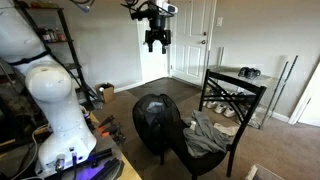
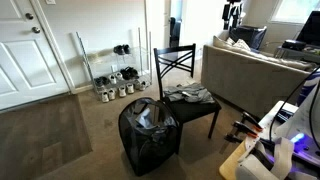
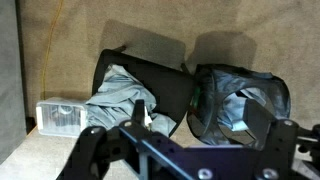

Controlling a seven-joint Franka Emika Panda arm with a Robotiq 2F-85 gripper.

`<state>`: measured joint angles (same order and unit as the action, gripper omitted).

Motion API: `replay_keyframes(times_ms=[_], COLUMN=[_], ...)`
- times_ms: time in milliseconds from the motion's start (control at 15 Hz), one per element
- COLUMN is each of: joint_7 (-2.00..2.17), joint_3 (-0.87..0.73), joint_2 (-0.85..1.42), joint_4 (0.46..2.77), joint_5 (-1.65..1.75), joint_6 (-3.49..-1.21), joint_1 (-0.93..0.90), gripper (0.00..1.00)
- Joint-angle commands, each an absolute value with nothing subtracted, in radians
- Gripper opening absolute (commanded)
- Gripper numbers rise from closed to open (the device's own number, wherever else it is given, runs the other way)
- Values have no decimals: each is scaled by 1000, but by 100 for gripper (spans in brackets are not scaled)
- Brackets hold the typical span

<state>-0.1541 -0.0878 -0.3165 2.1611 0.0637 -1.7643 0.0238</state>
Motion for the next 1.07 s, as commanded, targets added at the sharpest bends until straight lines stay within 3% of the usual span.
replay_keyframes(times_ms=[0,533,1000], joint_7=[-155,-128,-125], joint_3=[-83,-90,-114], joint_2=[-316,-188,131], joint_4=[2159,2063,1823], joint_5=[62,79,65], joint_6=[-1762,-1808,-1929], joint_1=[30,44,76], gripper=[100,100,100])
